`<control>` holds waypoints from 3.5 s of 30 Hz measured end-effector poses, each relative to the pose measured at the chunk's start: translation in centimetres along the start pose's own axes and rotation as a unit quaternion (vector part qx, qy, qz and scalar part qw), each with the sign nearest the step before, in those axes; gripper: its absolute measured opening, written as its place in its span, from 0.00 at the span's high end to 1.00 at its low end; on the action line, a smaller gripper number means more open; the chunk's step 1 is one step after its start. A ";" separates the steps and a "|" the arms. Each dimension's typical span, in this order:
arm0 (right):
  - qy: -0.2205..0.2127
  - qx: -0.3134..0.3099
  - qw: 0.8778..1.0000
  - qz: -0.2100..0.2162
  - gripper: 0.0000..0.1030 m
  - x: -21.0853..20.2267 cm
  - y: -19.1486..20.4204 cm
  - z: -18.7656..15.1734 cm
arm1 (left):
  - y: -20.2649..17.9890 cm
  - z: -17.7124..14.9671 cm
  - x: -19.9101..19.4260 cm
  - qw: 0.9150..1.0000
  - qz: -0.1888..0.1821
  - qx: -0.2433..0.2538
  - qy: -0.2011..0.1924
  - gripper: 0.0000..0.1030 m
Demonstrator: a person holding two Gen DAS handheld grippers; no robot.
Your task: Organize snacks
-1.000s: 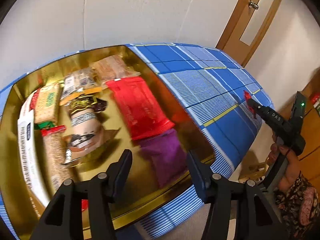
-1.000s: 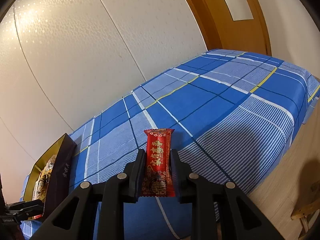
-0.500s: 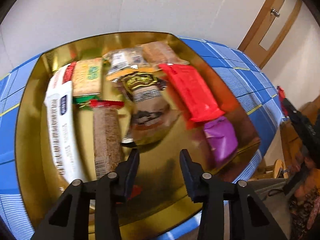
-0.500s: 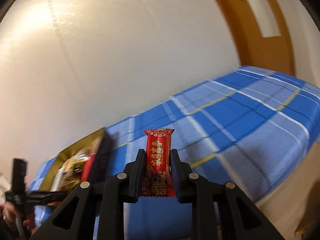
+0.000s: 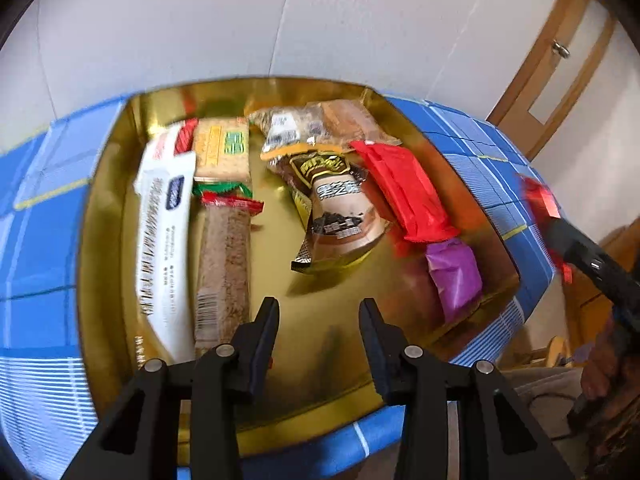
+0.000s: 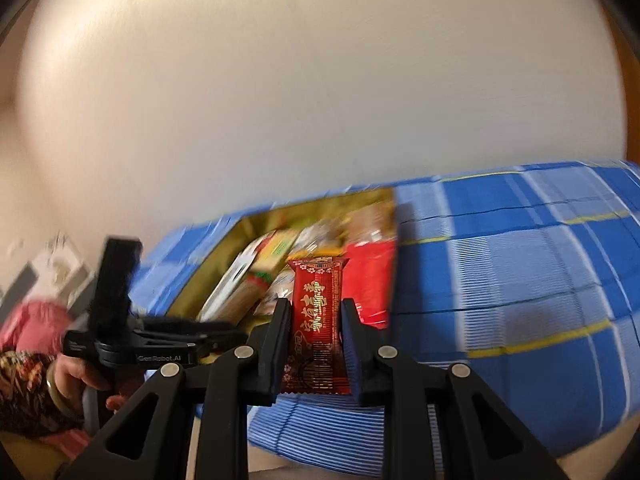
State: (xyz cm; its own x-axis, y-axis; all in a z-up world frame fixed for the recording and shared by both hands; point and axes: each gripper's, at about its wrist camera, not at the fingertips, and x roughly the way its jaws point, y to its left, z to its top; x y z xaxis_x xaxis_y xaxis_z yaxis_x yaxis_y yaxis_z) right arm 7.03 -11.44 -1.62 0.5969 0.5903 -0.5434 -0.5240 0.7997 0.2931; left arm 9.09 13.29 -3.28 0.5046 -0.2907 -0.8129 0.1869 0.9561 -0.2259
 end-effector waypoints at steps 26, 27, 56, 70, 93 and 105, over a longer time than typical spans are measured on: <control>0.242 -0.178 0.950 0.086 0.75 10.9 6.4 0.8 | -0.5 -1.5 -4.3 0.994 0.087 0.026 -0.058 0.40; 0.248 -0.181 0.948 0.085 0.75 11.3 6.7 0.7 | -0.5 -1.5 -4.2 0.994 0.087 0.026 -0.057 0.40; 0.175 -0.081 0.980 -0.056 0.73 8.6 3.8 1.0 | 0.3 -2.2 -4.9 0.992 0.107 0.003 -0.063 0.28; 0.055 0.024 0.982 -0.177 0.60 2.4 5.4 -0.3 | -0.3 -2.8 -7.8 0.979 0.156 -0.001 -0.127 0.00; -0.009 0.029 0.969 -0.244 0.59 -3.0 10.6 -3.5 | -0.4 -6.6 -12.2 0.966 0.207 -0.055 -0.147 0.00; -0.009 0.014 0.975 -0.222 0.59 -2.7 12.3 -3.8 | -0.6 -6.9 -13.0 0.962 0.219 -0.053 -0.155 0.00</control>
State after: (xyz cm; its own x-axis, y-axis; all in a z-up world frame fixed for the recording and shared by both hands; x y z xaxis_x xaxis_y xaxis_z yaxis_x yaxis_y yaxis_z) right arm -3.40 -3.62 0.46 0.7715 0.1875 -0.6080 -0.1955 0.9792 0.0538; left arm -3.35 16.78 3.72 0.7453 0.1584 -0.6476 -0.1785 0.9833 0.0352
